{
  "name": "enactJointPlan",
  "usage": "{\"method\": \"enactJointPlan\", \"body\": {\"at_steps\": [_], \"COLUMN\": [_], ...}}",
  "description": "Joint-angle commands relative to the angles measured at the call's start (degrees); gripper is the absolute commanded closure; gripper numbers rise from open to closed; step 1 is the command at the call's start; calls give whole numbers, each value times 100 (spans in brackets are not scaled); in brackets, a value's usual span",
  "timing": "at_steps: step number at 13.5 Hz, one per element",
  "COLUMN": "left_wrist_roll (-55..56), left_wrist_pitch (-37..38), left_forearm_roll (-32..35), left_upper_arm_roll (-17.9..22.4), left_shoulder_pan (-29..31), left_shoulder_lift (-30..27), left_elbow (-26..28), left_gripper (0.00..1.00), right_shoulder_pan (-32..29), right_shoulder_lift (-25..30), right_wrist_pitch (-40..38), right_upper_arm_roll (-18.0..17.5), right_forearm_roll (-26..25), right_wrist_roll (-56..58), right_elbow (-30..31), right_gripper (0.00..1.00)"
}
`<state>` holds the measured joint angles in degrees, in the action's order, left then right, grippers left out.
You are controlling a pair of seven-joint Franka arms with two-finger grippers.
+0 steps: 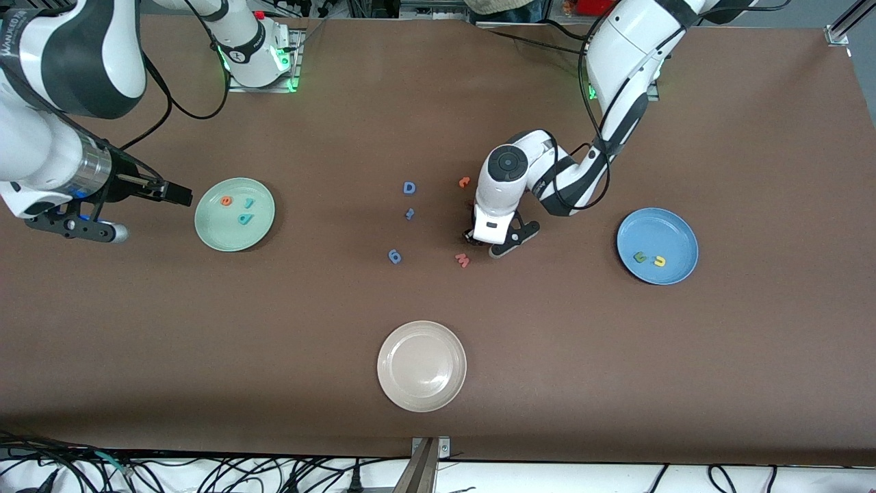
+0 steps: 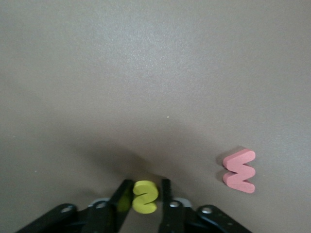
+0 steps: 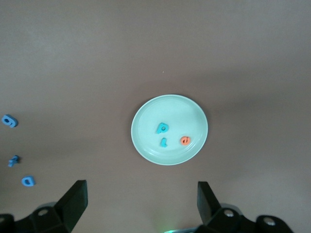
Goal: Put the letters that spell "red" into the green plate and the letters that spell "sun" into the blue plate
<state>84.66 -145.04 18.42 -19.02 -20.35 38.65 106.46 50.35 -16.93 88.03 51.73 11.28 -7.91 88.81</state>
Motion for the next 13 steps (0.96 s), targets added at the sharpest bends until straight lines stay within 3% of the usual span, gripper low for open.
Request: {"method": "enactJointPlan", "body": {"at_steps": [1,5,7,9,13], "left_wrist_roll": [-2,-877,-2226,-3320,-4850], "left_wrist_pitch": [19,395,983,1738,2190], "left_forearm_roll": [267,154,-704,-1121,-1104], "left_upper_arm_roll": [39,13,12,13,48], "left_shoulder_pan": [-30,486,856,1312,2270], "left_shoulder_lift": [99,-496,-997,-1350,-1413], "left_elbow": [-38,120,199,199,182], "left_gripper": [100,100,100,100,100], "right_shoulder_pan": [-1146,-2474,-3221,-3941,-4856], "right_shoulder_lift": [23,181,278,480,559], "right_wrist_pitch": [-146,-137,-93,-58,64], "right_upper_arm_roll": [-1248,-2690,-3594,-4518,-5408], "right_forearm_roll": [-423,-653,-1081,-1469,-1488], "right_wrist_roll": [44,27,9,-26,-26], "right_elbow": [-338,-347,-347,-338,-180], "right_gripper": [0,0,0,1,1]}}
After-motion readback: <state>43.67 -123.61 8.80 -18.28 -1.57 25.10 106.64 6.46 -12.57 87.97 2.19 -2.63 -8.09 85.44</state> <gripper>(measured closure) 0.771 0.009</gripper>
